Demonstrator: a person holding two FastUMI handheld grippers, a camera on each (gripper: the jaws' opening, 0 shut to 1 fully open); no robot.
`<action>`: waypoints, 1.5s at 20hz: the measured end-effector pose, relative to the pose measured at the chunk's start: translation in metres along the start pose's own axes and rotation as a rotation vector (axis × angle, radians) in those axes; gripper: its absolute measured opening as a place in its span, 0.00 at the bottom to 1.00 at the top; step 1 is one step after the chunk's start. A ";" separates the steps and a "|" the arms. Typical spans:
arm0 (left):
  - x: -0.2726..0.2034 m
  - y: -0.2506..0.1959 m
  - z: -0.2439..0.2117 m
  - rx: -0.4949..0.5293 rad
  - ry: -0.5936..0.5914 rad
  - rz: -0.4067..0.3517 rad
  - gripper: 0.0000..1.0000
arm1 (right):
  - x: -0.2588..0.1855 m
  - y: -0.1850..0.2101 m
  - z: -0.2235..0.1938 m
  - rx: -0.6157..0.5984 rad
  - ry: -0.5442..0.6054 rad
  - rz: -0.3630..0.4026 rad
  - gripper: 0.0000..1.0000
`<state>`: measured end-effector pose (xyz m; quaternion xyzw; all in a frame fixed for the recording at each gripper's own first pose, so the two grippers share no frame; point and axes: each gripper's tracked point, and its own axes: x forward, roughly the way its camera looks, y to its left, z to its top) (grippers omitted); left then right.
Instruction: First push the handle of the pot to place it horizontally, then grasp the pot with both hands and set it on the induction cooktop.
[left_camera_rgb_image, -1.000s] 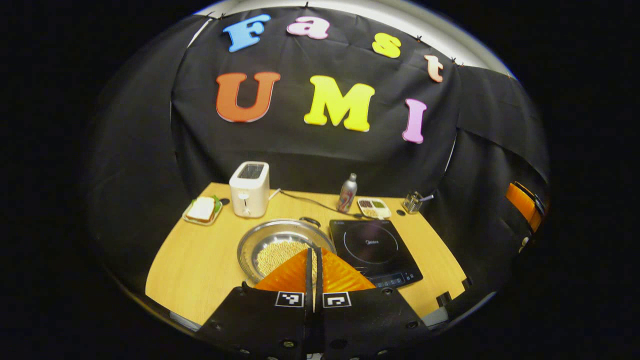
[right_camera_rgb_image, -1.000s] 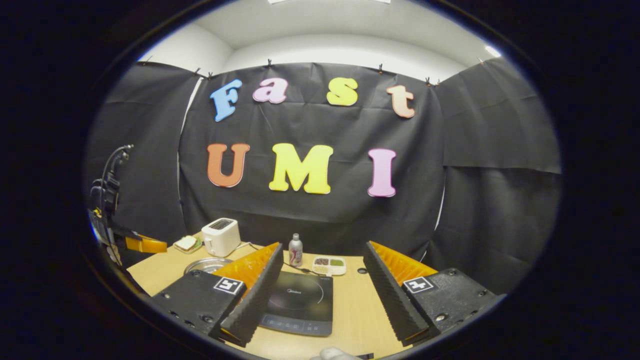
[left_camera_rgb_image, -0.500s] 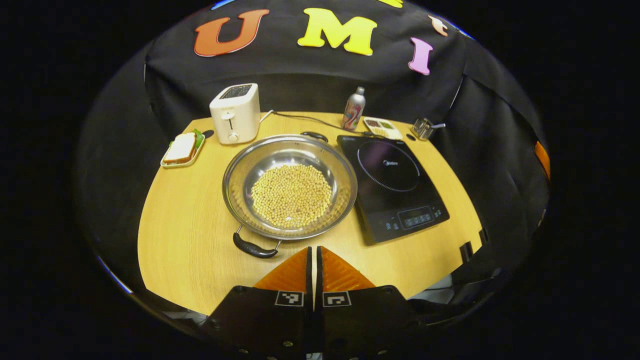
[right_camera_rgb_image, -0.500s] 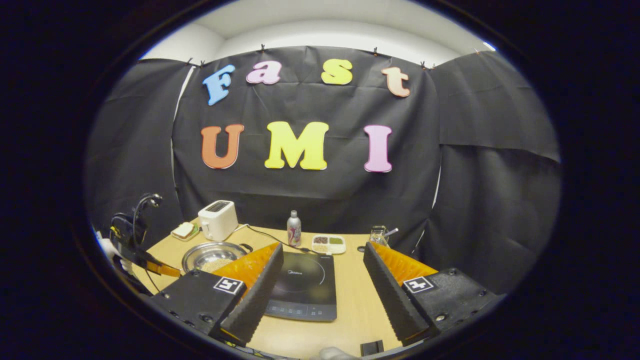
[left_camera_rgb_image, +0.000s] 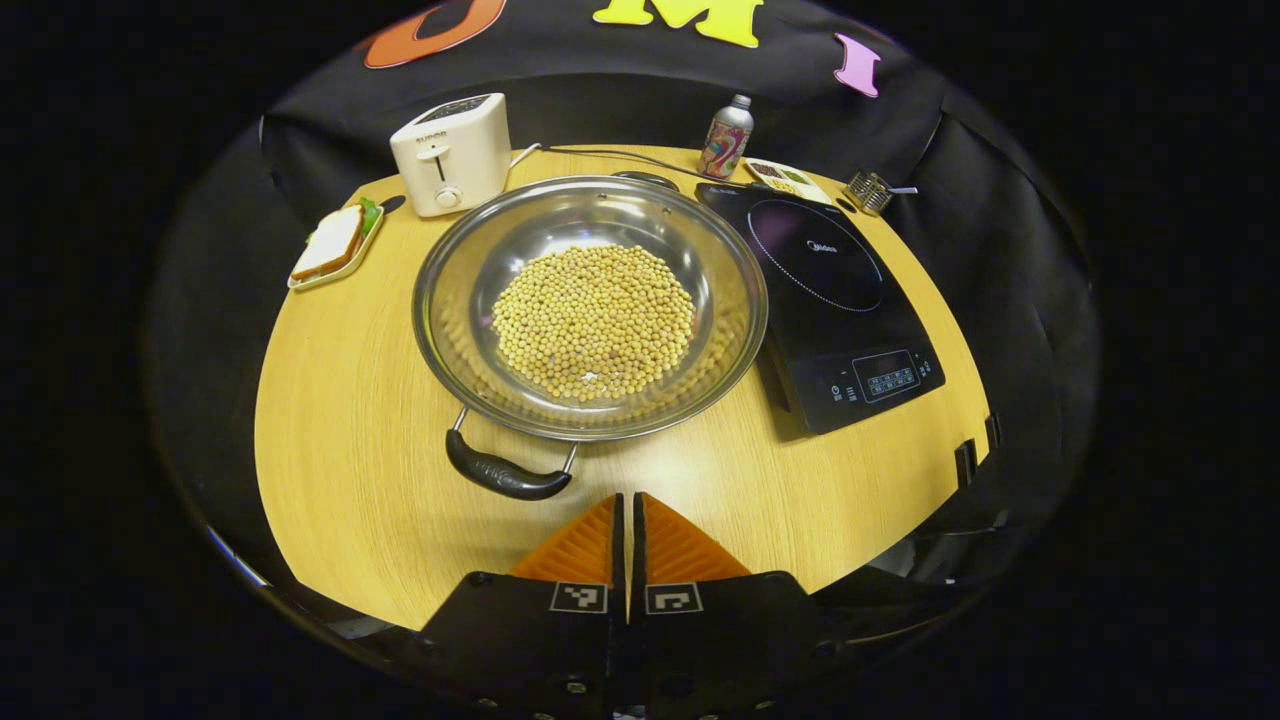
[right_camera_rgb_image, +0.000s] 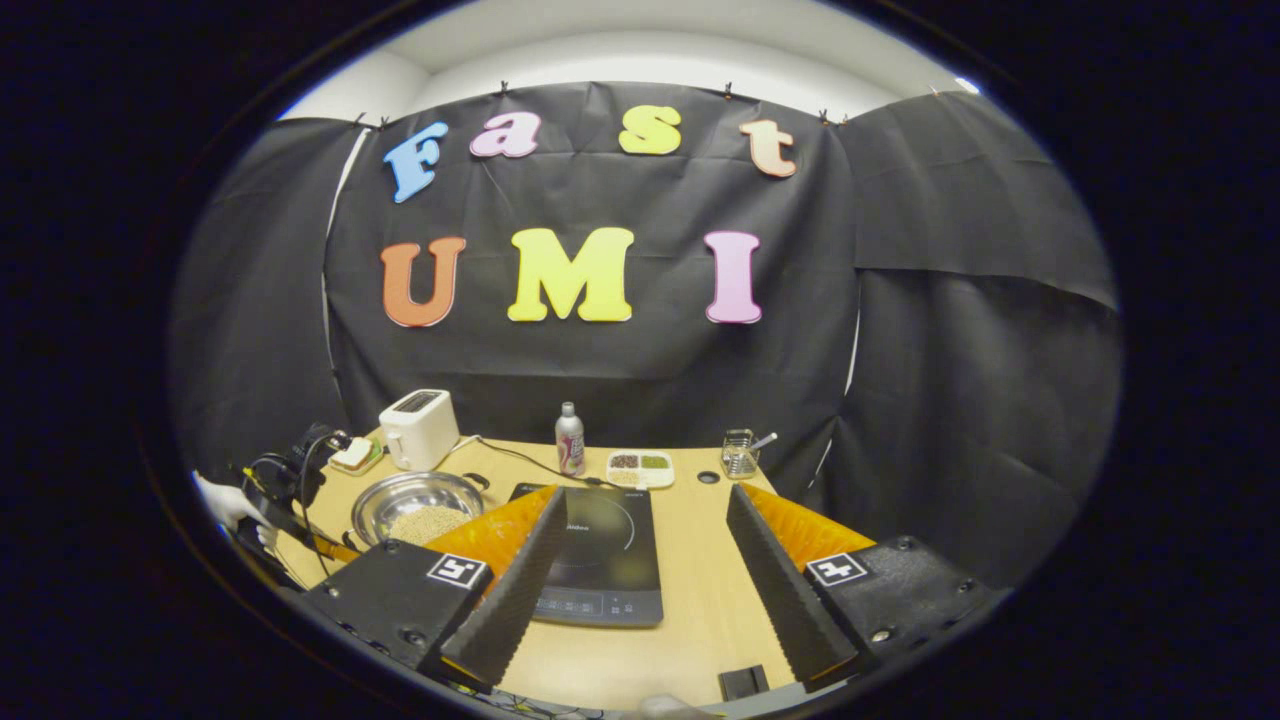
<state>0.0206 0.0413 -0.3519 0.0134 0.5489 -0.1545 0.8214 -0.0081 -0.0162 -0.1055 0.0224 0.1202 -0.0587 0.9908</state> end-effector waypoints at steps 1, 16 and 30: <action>0.002 -0.001 0.002 0.007 0.009 -0.001 0.00 | 0.000 -0.001 -0.003 0.001 0.009 0.000 1.00; 0.031 0.029 0.005 -0.034 0.104 0.060 0.00 | 0.008 -0.038 -0.015 0.017 0.037 -0.062 1.00; 0.030 0.081 0.011 -0.094 0.101 0.116 0.10 | 0.025 -0.037 -0.006 0.000 0.040 -0.071 1.00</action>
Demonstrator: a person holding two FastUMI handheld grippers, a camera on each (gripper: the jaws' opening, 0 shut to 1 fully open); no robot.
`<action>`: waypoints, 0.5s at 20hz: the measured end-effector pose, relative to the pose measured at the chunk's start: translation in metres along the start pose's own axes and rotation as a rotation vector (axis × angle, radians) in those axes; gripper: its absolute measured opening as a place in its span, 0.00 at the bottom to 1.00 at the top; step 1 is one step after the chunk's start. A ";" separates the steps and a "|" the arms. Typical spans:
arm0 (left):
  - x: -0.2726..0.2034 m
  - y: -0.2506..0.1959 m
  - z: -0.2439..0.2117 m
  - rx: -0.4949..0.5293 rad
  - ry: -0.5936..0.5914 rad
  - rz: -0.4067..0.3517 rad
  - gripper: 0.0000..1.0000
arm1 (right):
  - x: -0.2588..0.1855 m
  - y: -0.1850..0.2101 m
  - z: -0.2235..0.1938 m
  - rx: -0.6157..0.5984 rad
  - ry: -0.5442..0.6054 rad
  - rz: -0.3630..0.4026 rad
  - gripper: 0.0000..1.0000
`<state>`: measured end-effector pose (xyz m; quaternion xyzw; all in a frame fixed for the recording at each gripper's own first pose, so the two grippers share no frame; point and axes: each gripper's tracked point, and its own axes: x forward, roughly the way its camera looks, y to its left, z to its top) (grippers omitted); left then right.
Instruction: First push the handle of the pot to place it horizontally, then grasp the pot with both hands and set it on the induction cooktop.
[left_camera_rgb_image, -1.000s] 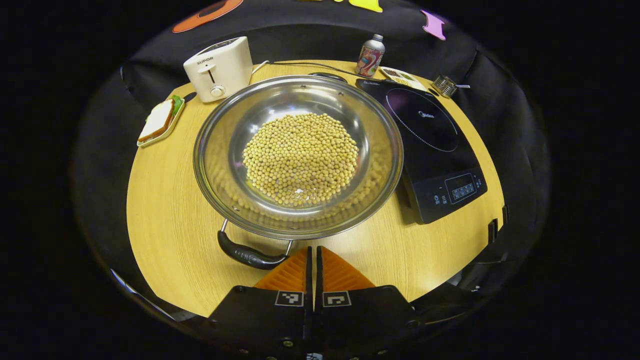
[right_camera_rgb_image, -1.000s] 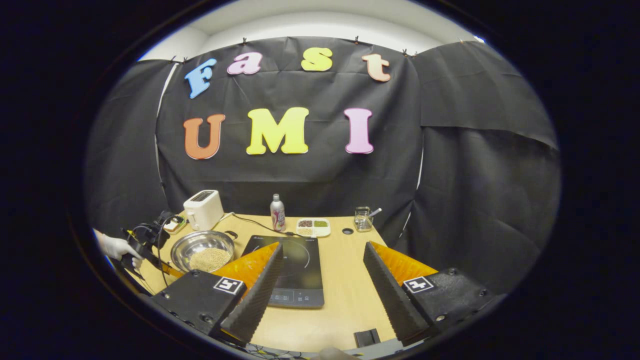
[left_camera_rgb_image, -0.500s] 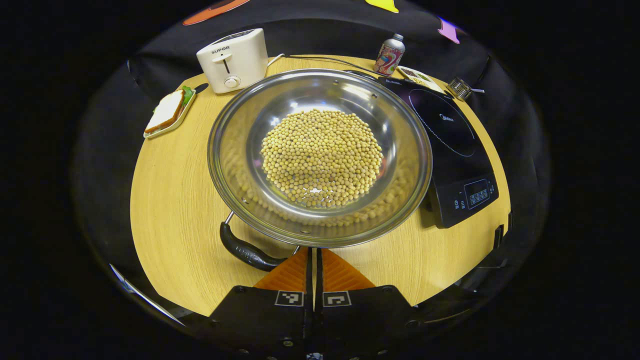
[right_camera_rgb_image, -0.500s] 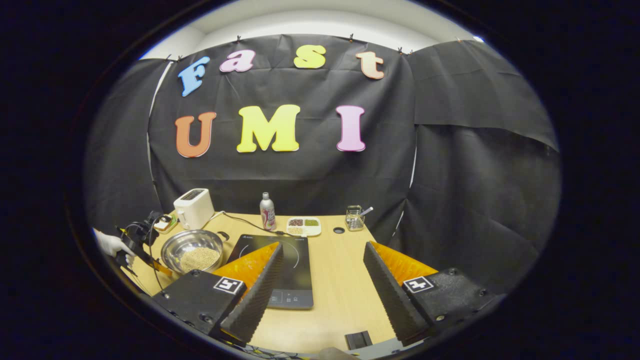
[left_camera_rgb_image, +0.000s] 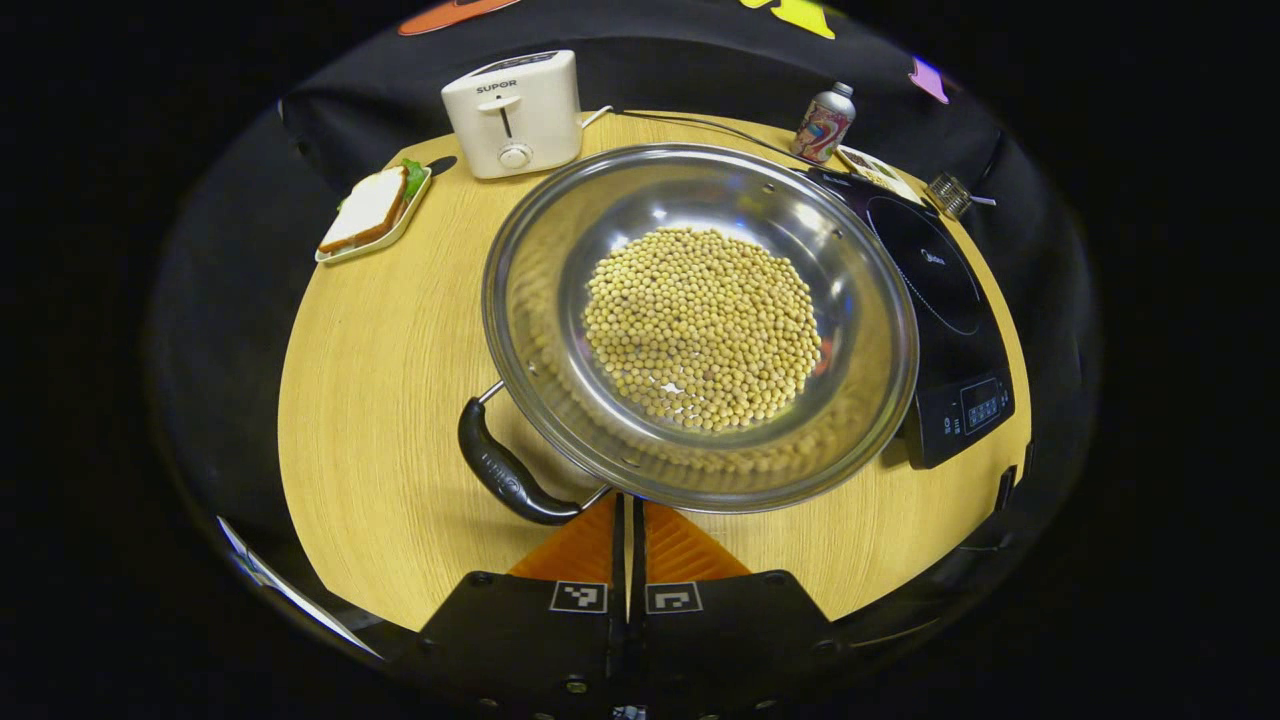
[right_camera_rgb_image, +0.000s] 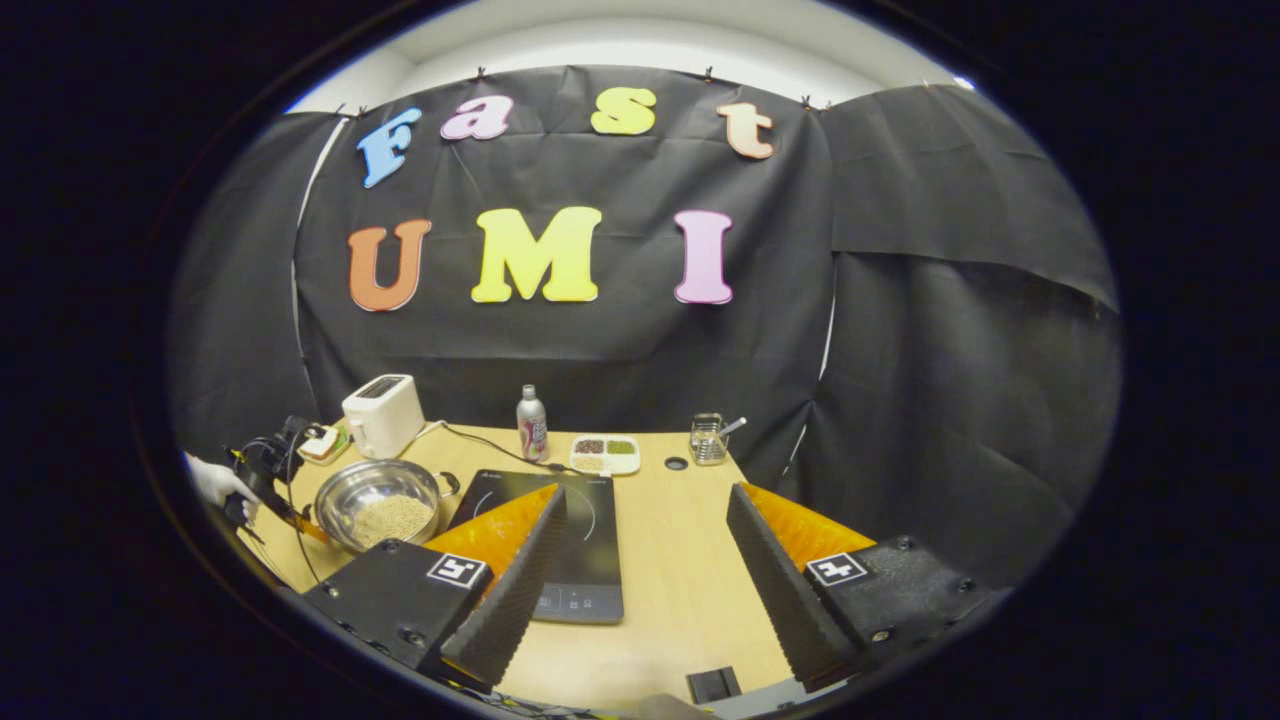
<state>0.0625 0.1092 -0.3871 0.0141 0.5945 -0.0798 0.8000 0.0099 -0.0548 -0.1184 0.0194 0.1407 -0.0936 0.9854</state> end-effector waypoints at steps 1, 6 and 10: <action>-0.001 0.003 0.002 -0.007 -0.001 0.000 0.10 | 0.000 0.002 0.002 -0.002 -0.002 0.002 1.00; -0.001 0.020 0.010 -0.022 -0.012 0.016 0.00 | 0.001 0.010 0.011 -0.024 -0.015 0.012 1.00; -0.001 0.030 0.014 -0.037 -0.022 0.023 0.00 | 0.001 0.014 0.013 -0.029 -0.018 0.020 0.97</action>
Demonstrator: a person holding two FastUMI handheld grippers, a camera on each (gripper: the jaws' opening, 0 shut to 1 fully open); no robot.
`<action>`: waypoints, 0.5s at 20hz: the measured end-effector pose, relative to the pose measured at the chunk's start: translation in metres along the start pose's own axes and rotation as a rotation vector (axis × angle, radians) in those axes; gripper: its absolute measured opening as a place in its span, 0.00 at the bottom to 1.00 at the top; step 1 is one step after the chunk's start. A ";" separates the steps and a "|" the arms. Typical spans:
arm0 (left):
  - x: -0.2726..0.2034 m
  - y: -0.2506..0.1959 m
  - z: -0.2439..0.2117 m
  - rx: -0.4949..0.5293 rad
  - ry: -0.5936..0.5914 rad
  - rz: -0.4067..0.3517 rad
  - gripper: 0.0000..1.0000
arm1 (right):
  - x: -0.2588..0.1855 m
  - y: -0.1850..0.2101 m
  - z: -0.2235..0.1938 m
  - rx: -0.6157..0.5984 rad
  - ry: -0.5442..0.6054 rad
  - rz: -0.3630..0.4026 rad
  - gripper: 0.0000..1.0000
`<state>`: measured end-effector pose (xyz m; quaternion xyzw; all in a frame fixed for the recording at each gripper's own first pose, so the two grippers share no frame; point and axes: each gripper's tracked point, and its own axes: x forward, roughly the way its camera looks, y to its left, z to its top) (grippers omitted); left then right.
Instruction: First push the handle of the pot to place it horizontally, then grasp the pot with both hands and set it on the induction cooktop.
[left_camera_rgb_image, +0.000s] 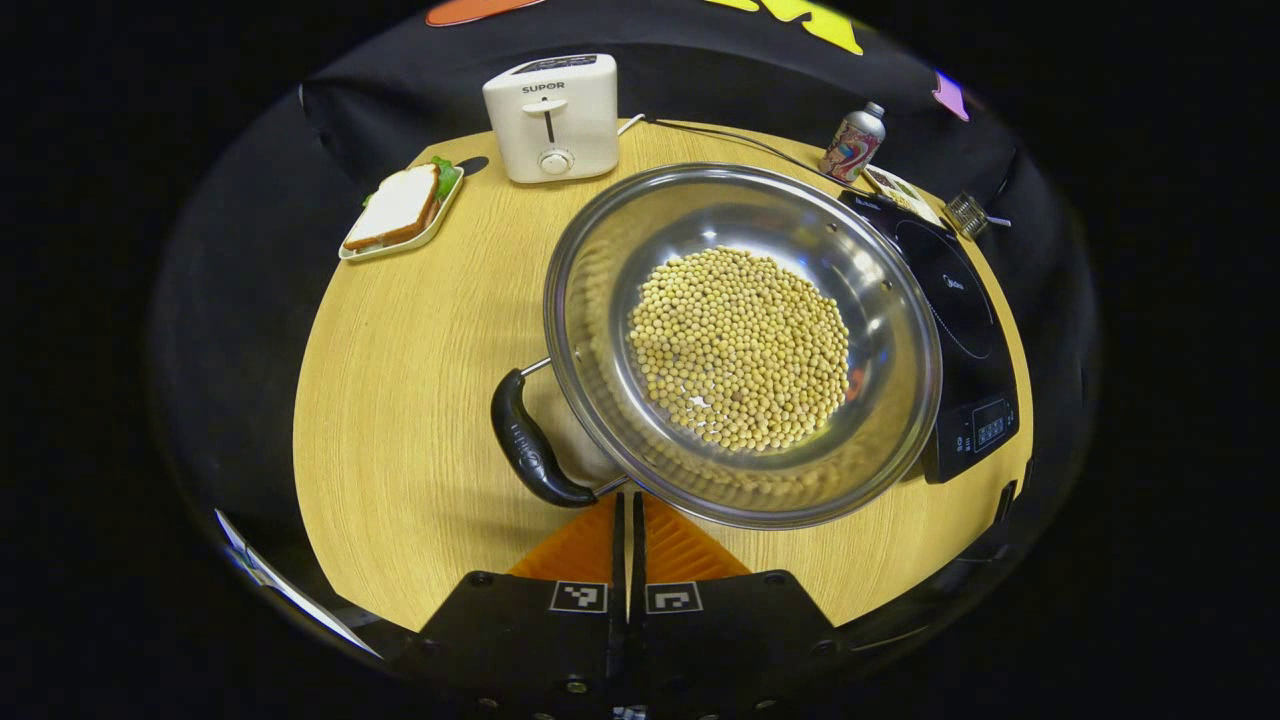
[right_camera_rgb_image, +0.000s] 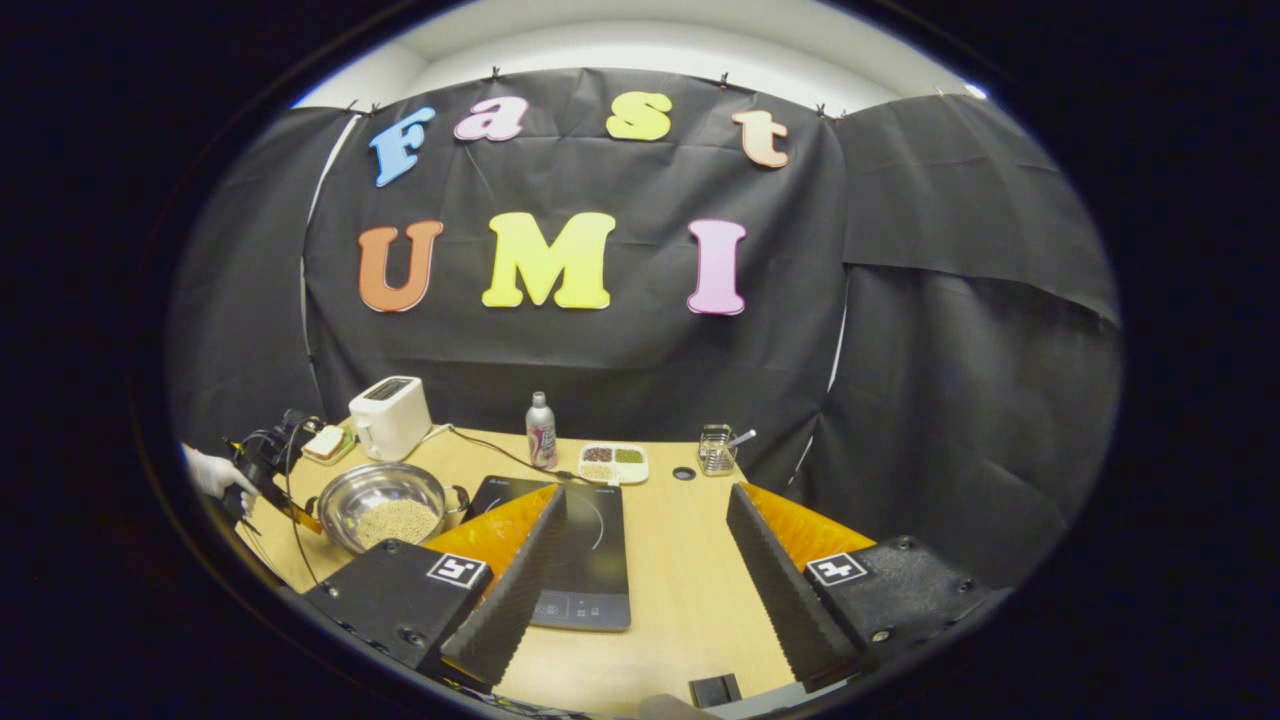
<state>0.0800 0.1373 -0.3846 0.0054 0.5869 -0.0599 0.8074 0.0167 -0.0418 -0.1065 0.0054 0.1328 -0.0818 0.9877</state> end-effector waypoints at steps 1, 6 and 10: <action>0.001 0.006 0.000 -0.005 0.000 0.013 0.00 | 0.000 0.000 0.001 -0.004 0.000 -0.001 1.00; 0.004 0.018 0.002 -0.053 -0.003 0.011 0.00 | 0.000 0.001 0.003 -0.014 0.000 -0.001 0.97; 0.007 0.024 0.009 -0.061 -0.005 0.013 0.00 | -0.001 0.007 0.006 -0.027 -0.004 0.003 0.97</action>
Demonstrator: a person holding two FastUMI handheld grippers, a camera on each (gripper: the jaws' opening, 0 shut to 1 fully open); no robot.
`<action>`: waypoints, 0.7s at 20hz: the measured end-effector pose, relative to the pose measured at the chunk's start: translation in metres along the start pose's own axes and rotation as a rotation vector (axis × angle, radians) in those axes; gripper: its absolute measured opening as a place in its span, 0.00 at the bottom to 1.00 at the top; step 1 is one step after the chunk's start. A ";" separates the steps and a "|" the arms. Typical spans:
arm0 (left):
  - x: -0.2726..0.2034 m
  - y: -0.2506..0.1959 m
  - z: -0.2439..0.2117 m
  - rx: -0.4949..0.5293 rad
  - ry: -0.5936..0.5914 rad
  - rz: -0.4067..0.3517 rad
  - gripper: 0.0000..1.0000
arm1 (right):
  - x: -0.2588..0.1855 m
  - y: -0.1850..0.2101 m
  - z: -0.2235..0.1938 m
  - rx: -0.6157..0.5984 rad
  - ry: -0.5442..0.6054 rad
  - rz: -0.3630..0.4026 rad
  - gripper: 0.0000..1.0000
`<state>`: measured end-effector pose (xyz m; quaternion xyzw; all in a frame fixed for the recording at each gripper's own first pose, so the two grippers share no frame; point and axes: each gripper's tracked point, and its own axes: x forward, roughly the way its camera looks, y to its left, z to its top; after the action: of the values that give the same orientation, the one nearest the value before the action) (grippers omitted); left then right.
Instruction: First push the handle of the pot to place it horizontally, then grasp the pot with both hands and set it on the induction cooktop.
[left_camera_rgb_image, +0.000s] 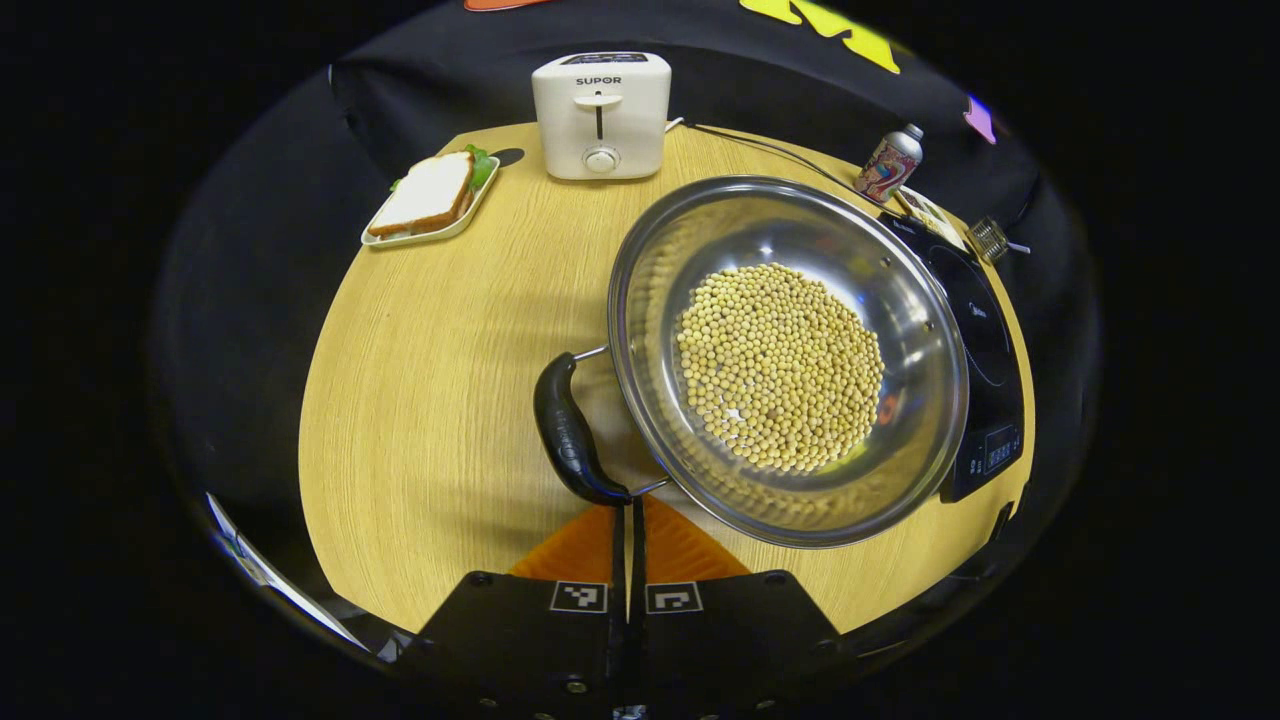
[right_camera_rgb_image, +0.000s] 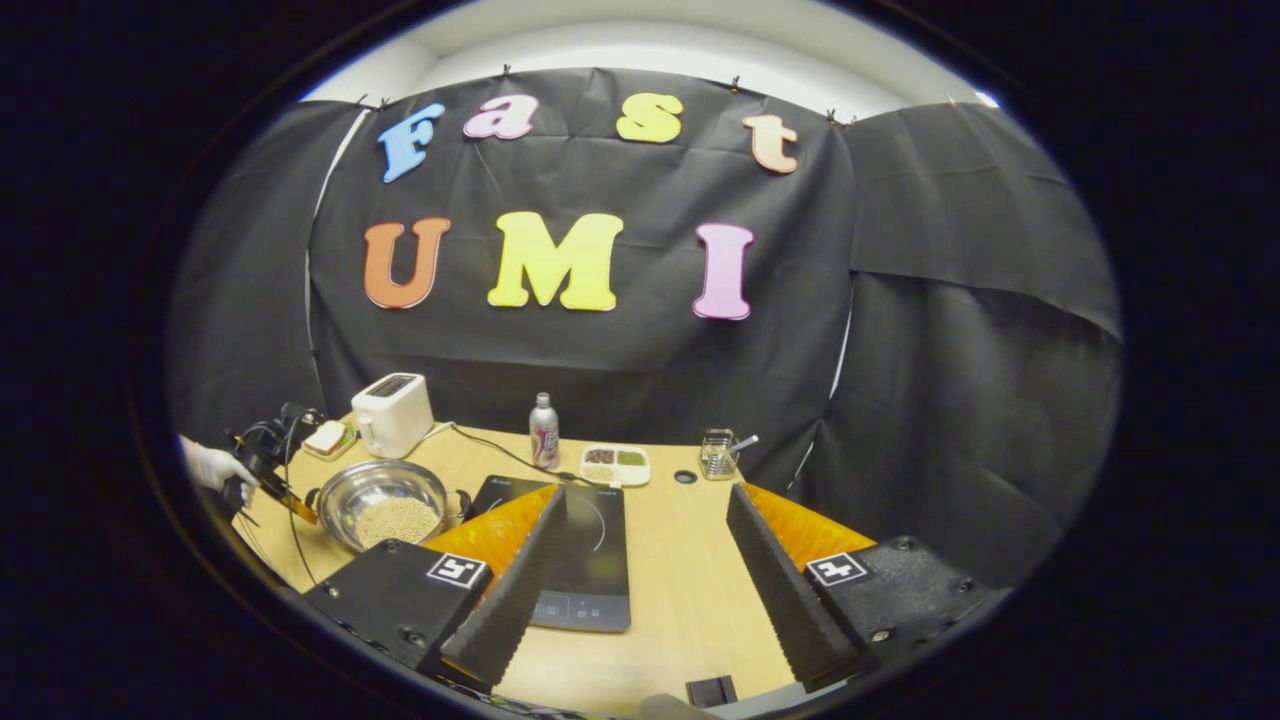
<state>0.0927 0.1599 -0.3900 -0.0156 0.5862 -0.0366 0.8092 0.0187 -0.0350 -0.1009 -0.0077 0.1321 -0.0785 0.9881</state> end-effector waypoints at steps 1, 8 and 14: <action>0.001 0.001 0.002 -0.004 -0.001 0.000 0.00 | 0.001 0.001 0.000 -0.002 0.002 0.000 0.97; 0.005 0.014 0.019 -0.032 -0.007 0.005 0.00 | -0.001 0.007 -0.001 -0.011 0.010 0.007 0.97; 0.010 0.022 0.035 -0.035 -0.017 0.018 0.00 | -0.002 0.013 -0.004 -0.027 0.019 0.008 1.00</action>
<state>0.1297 0.1809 -0.3901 -0.0246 0.5799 -0.0188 0.8141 0.0175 -0.0219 -0.1042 -0.0198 0.1427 -0.0727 0.9869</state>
